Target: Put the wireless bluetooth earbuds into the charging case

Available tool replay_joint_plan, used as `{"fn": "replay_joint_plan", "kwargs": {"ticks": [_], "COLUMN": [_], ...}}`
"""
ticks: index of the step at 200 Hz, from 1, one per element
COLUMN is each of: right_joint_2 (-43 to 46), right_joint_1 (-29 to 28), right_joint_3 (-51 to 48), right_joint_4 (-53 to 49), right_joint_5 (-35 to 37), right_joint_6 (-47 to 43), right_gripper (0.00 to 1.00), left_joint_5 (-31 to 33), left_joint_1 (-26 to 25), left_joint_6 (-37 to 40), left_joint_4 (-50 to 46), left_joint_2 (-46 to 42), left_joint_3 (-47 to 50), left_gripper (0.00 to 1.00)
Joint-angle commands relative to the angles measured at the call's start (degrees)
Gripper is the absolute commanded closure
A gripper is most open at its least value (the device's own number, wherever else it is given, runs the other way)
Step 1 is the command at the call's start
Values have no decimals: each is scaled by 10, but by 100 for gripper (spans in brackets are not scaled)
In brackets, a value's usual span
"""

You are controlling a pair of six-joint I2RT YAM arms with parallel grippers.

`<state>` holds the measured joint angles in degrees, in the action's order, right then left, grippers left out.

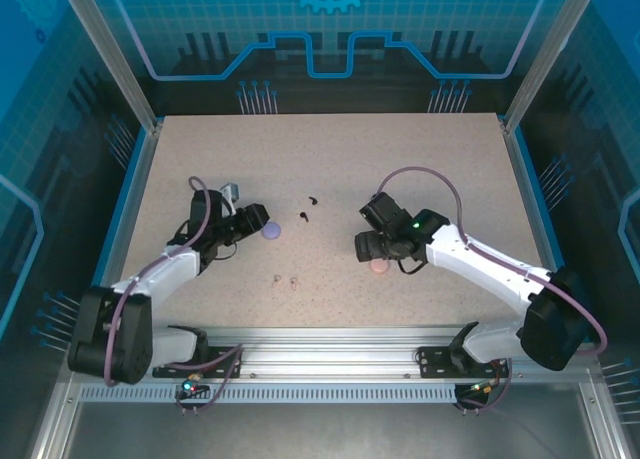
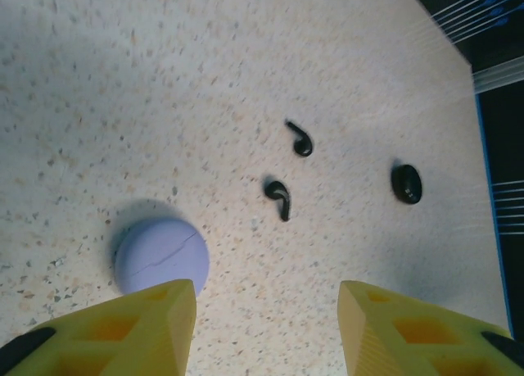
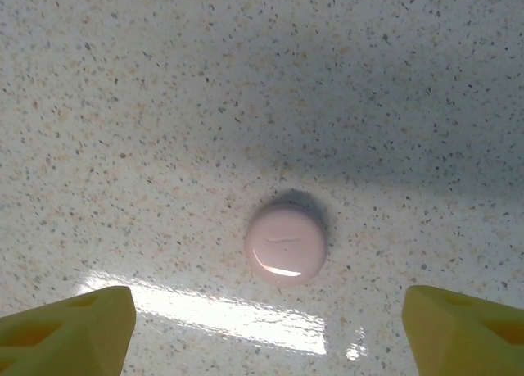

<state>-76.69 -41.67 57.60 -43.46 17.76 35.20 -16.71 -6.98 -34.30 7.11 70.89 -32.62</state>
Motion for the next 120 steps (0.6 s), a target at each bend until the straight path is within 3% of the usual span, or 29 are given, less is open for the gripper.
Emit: {"fn": "replay_joint_plan", "kwargs": {"ticks": [1,78,120], "right_joint_2": [16,-88,-160], "right_joint_1": [6,11,11], "right_joint_3": [-12,43,61], "right_joint_4": [0,-64,-66], "right_joint_5": [-5,-51,-23], "right_joint_6": [-28,-171,-127], "right_gripper": [13,14,16], "left_joint_5": [19,-40,-49], "left_joint_1": [6,4,4], "left_joint_6": [8,41,43], "left_joint_4": [-71,-142,-148], "left_joint_2": [-50,-132,-135], "left_joint_3": [-25,-92,-116], "left_gripper": [48,43,41]}}
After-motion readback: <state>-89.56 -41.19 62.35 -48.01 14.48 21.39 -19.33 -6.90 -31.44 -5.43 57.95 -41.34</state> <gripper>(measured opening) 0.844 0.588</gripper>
